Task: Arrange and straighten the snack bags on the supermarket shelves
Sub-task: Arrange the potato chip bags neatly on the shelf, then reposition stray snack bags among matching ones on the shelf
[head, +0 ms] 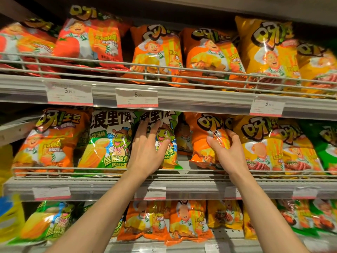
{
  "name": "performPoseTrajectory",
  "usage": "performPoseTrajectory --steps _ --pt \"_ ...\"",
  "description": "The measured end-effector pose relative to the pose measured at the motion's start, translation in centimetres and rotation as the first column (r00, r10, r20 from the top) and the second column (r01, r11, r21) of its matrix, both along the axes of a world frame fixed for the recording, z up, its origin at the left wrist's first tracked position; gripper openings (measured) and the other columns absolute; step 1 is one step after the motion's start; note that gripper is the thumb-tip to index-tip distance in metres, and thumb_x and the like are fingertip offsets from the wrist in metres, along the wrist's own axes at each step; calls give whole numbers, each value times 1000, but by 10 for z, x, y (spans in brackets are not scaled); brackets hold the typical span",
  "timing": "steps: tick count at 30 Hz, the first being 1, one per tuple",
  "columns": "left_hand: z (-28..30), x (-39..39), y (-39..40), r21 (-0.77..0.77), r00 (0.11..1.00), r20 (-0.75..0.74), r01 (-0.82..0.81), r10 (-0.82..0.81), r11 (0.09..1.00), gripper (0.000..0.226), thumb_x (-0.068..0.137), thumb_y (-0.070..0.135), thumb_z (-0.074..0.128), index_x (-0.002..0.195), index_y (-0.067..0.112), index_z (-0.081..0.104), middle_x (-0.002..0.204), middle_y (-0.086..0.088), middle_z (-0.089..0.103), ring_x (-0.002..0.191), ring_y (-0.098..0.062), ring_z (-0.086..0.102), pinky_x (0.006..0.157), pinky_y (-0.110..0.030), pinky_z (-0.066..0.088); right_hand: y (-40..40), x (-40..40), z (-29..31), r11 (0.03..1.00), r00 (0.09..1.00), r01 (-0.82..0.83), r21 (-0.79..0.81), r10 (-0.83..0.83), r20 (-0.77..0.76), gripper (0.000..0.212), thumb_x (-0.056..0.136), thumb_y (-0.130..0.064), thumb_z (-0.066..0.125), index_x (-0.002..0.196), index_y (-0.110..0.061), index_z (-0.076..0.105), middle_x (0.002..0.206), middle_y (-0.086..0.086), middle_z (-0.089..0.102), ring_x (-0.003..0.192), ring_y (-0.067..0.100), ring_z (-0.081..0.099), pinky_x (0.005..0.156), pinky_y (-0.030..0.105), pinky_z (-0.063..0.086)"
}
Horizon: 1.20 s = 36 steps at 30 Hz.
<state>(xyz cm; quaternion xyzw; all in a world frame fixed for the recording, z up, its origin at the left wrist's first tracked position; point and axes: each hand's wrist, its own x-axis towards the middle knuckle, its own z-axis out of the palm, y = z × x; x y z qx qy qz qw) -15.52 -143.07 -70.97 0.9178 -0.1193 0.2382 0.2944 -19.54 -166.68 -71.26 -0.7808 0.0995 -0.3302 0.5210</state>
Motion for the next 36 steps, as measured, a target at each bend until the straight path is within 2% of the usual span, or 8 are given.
performPoseTrajectory --steps 5,10,13,16,23,28,31,36 --pt "-3 6 1 -44 1000 -27 2 -3 999 67 103 60 38 157 20 35 167 -15 21 145 -39 31 116 -47 32 -6 -5 5 993 999 -29 117 26 21 90 76 -62 76 149 -29 36 136 2 58 117 22 62 101 48 53" --pt "-8 21 2 -52 995 51 92 -90 994 61 101 62 41 147 24 52 166 -1 32 157 -23 10 124 -44 19 13 -11 6 997 1000 -28 -75 28 10 98 70 -75 68 150 -27 36 141 1 54 125 20 57 104 46 51" --pt "-10 21 5 -174 991 93 114 -99 978 50 101 58 43 115 18 68 123 -7 67 133 -34 46 107 -47 40 31 -14 11 990 998 -43 -137 48 29 96 74 -75 66 151 -27 36 146 1 49 131 22 52 107 50 48" --pt "-9 8 9 -355 975 196 172 -107 919 30 103 46 48 97 21 62 91 1 61 99 -26 55 82 -41 43 47 -18 18 979 996 -73 -191 79 28 87 83 -64 70 152 -25 35 149 0 45 132 21 51 107 48 48" --pt "14 -28 9 -679 902 -52 282 -429 678 35 106 52 39 127 30 57 107 13 66 101 -22 70 90 -44 60 58 -27 29 969 982 -168 -180 179 51 66 91 -65 55 143 -26 53 137 -9 49 121 5 50 95 21 42" --pt "17 -32 8 -640 847 -132 324 -515 696 56 97 55 55 147 33 41 123 10 65 109 -12 67 96 -35 56 56 -25 26 975 983 -166 -150 176 54 55 91 -60 60 137 -31 60 134 -7 61 119 10 61 102 42 54" --pt "15 -33 6 -612 871 -82 340 -485 715 55 94 49 64 143 33 43 115 16 62 92 7 66 75 -8 50 62 -26 28 972 978 -178 -154 192 80 46 93 -51 65 134 -29 63 125 -10 67 114 8 64 95 33 56" --pt "24 -26 24 -727 914 -34 256 -405 637 52 95 47 64 139 22 54 105 6 70 77 0 73 61 -17 56 73 -24 33 951 958 -253 -179 272 92 54 89 -62 64 134 -32 62 128 -12 65 115 3 62 96 37 57"
